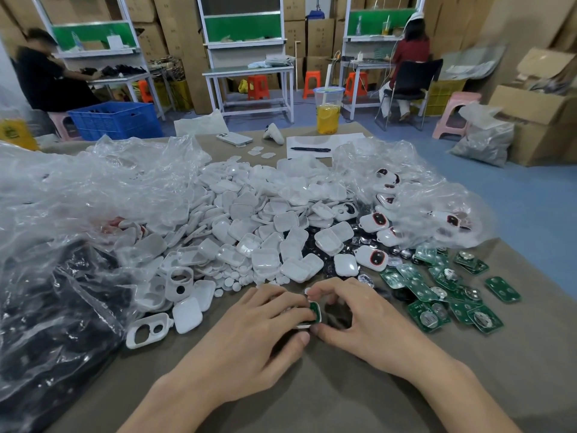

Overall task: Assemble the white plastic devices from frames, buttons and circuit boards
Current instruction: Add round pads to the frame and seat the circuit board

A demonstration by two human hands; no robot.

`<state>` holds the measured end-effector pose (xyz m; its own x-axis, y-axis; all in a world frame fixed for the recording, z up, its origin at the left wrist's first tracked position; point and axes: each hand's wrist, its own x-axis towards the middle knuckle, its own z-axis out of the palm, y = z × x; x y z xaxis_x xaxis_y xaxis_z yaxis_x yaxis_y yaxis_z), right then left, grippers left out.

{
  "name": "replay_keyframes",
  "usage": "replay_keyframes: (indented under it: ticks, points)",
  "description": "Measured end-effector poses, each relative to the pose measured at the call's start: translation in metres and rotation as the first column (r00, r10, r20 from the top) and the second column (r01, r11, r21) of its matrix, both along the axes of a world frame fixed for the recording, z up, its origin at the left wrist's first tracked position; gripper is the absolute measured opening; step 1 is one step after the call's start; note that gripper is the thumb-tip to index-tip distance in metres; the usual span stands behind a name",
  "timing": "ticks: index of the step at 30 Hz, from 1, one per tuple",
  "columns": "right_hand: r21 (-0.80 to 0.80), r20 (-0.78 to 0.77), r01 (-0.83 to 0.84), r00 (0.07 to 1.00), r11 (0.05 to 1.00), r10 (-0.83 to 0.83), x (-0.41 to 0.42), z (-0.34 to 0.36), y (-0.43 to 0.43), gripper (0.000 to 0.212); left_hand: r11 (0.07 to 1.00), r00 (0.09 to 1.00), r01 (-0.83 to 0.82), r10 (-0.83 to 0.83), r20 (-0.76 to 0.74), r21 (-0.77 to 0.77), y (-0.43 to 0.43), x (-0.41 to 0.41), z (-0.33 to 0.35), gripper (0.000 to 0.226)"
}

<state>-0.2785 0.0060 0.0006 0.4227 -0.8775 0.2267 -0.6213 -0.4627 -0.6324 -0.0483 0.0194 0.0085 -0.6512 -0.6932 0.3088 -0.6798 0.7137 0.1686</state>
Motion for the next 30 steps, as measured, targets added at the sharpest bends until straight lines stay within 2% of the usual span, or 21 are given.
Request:
replay_keyframes:
  ticks: [6,11,13,15,18,21,23,25,28,30]
  points:
    - [-0.007,0.011,0.008,1.000,1.000,-0.008,0.000,-0.002,0.001,0.036,1.000,1.000,0.000,0.000,0.001,0.025,0.001,0.000,-0.001,0.032]
    - [0.003,0.022,0.017,1.000,1.000,-0.017,0.001,-0.003,0.000,0.046,1.000,1.000,0.000,0.000,-0.014,0.026,0.002,-0.001,-0.001,0.032]
    - [0.007,0.022,0.019,1.000,1.000,-0.019,0.001,-0.004,-0.001,0.048,0.999,0.997,-0.014,0.016,-0.073,0.032,0.002,0.002,-0.003,0.032]
    - [0.006,0.019,0.021,1.000,1.000,-0.021,0.001,-0.004,-0.001,0.048,0.995,0.977,-0.089,0.094,-0.190,0.038,0.000,0.005,-0.005,0.032]
    - [0.009,0.032,0.012,0.999,1.000,-0.012,0.000,-0.005,0.000,0.050,0.954,0.909,-0.300,0.278,-0.312,-0.022,-0.008,0.010,-0.009,0.032]
    - [0.025,0.088,0.033,0.995,0.999,-0.035,-0.002,-0.004,0.000,0.043,0.857,0.854,-0.494,0.445,-0.270,-0.148,-0.022,0.016,-0.012,0.022]
    - [0.026,0.152,0.083,0.985,0.996,-0.086,-0.004,-0.002,-0.002,0.033,0.815,0.827,-0.555,0.518,-0.221,-0.168,-0.031,0.021,-0.014,0.024]
    - [-0.038,0.172,0.149,0.975,0.988,-0.141,-0.003,-0.001,-0.007,0.026,0.821,0.833,-0.550,0.523,-0.183,-0.156,-0.036,0.022,-0.014,0.031]
    - [-0.192,0.088,0.204,0.978,0.960,-0.190,0.006,0.001,-0.024,0.025,0.853,0.866,-0.499,0.492,-0.083,-0.152,-0.043,0.019,-0.010,0.041]
    - [-0.242,0.037,0.241,0.970,0.940,-0.239,0.014,0.005,-0.039,0.028,0.863,0.871,-0.491,0.489,-0.053,-0.119,-0.051,0.018,-0.007,0.039]
